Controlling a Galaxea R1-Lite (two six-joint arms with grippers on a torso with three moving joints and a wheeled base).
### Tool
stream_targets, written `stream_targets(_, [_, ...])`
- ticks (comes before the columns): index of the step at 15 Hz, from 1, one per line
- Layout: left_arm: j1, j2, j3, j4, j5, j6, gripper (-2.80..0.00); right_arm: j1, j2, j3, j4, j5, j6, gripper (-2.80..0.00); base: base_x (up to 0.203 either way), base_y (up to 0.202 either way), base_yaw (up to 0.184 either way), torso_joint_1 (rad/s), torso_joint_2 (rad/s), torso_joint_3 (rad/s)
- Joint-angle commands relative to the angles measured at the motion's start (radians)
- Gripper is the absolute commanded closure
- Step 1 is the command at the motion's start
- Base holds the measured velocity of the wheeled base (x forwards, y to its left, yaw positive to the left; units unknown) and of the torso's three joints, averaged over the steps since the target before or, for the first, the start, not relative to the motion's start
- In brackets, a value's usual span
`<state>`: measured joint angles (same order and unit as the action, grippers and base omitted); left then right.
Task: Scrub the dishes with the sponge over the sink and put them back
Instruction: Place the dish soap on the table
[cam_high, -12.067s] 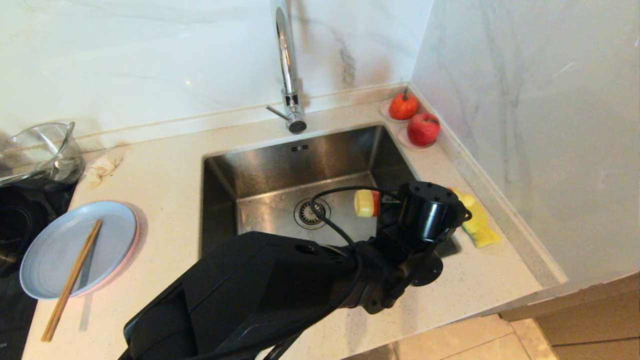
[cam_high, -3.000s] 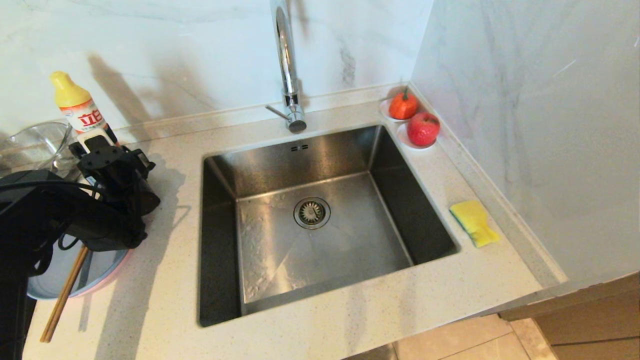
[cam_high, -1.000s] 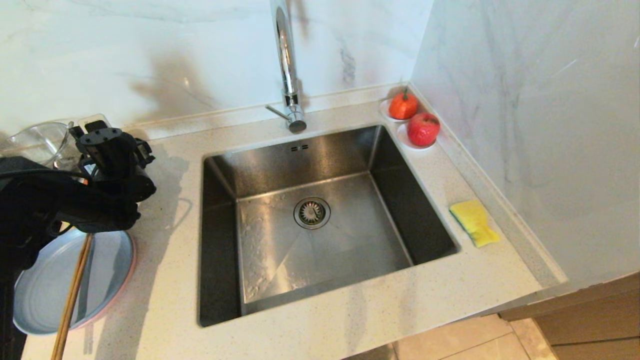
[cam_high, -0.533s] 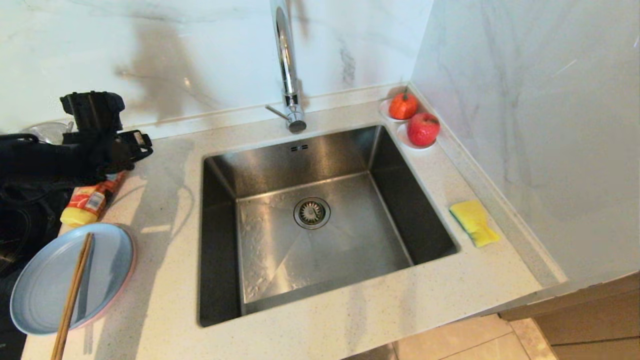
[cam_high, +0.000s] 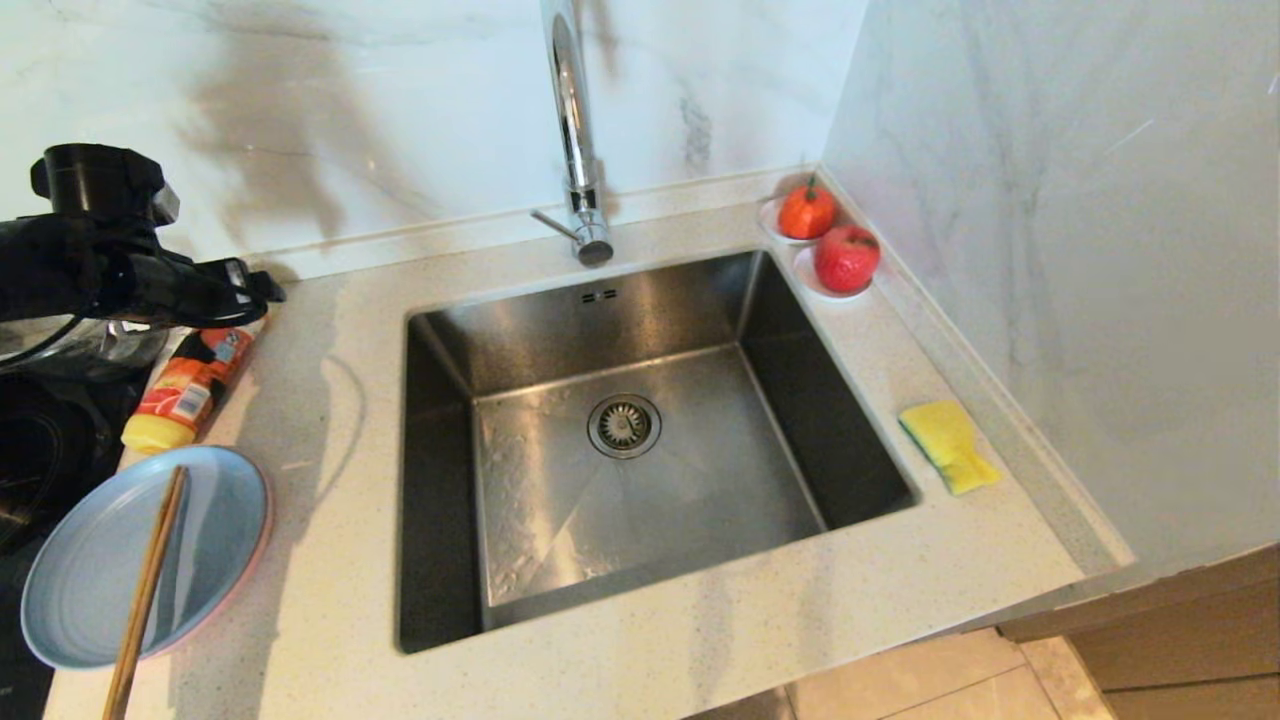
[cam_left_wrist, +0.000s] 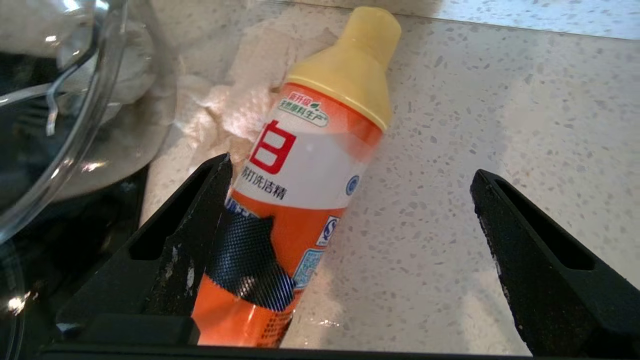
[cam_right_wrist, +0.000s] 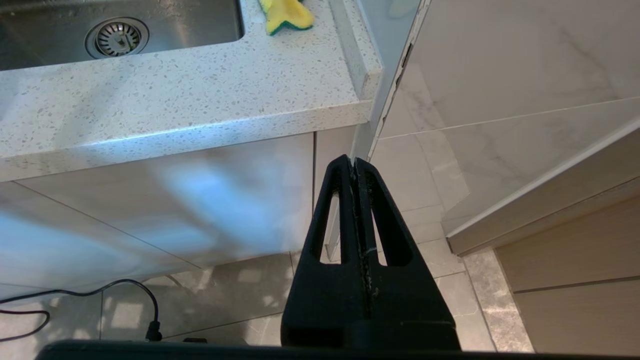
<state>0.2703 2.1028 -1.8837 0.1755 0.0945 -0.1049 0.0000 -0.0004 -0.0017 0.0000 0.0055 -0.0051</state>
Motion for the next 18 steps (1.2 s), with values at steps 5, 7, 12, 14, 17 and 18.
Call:
stream_targets(5, [0.055, 0.037, -0.006, -0.01, -0.073, -0.007, -2.8, 0.0, 0.0, 0.0, 0.0, 0.001, 0.001, 0.0, 0.0, 0.0, 0.0, 0.0, 0.0, 0.0])
stream_targets(7, [0.062, 0.055, -0.006, -0.047, -0.086, -0.012, -2.8, 0.0, 0.0, 0.0, 0.0, 0.001, -0.001, 0.0, 0.0, 0.0, 0.0, 0.0, 0.0, 0.0])
stream_targets(12, [0.075, 0.087, -0.006, -0.086, -0.122, -0.012, -2.8, 0.0, 0.0, 0.0, 0.0, 0.001, -0.001, 0.0, 0.0, 0.0, 0.0, 0.0, 0.0, 0.0])
stream_targets(14, [0.078, 0.106, -0.006, -0.088, -0.128, -0.009, -2.8, 0.0, 0.0, 0.0, 0.0, 0.001, -0.001, 0.0, 0.0, 0.0, 0.0, 0.0, 0.0, 0.0])
stream_targets(17, [0.089, 0.128, -0.006, -0.098, -0.162, -0.012, -2.8, 0.0, 0.0, 0.0, 0.0, 0.001, -0.001, 0.0, 0.0, 0.0, 0.0, 0.0, 0.0, 0.0])
stream_targets(18, [0.089, 0.134, -0.006, -0.099, -0.165, -0.012, -2.8, 0.0, 0.0, 0.0, 0.0, 0.001, 0.0, 0.0, 0.0, 0.0, 0.0, 0.0, 0.0, 0.0])
